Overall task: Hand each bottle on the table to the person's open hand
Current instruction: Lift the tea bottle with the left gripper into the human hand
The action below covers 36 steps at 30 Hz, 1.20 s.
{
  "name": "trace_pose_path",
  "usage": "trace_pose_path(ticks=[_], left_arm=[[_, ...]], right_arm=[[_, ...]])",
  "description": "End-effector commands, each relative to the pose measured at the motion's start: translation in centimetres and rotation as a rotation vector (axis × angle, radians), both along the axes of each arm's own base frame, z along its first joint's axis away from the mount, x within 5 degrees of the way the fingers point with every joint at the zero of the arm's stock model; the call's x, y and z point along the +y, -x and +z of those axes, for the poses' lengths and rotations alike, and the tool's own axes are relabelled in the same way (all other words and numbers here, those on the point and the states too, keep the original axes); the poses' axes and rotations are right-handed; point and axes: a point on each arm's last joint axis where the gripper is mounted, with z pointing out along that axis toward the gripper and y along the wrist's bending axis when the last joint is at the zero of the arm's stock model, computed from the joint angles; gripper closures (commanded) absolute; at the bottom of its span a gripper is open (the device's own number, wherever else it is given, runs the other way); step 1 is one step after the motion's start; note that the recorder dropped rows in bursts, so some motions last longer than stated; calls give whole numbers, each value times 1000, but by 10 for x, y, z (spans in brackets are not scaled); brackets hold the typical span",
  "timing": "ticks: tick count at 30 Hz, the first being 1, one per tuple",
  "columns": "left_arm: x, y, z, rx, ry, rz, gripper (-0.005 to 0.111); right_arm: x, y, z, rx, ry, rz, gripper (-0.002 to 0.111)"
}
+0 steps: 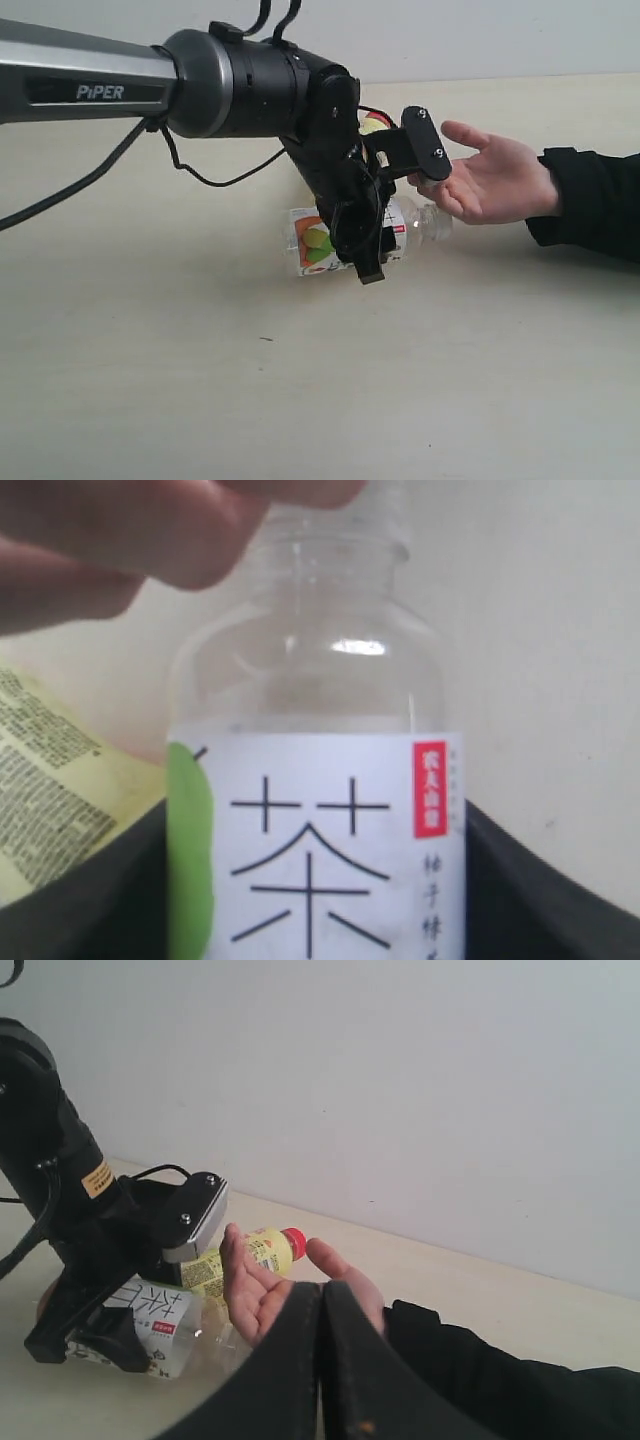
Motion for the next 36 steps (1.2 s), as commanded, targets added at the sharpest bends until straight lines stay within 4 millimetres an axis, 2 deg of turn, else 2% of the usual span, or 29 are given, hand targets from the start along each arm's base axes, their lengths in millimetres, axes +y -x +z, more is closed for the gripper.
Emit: trace_pose_path(ticks=[1,6,13,17,28,33,36], left_arm=[[2,5,25,-1,20,16,107],[7,11,31,46,-18,19,107],[8,26,30,119,-116,-93,107],[7,37,43,148,-126,-69,107],[27,64,122,113,-47,336,107],[34,71,153,125,133,618,107],[34,73,167,119,254,707,107]], right_arm=[[0,0,0,-3,-3,-1,108],[0,0,0,-3,-3,-1,108],[0,0,0,-3,-3,-1,108],[0,0,0,-3,-3,-1,108],[0,0,0,-3,-3,-1,108],[0,0,0,-3,-3,-1,108],[0,0,0,-3,-3,-1,108]])
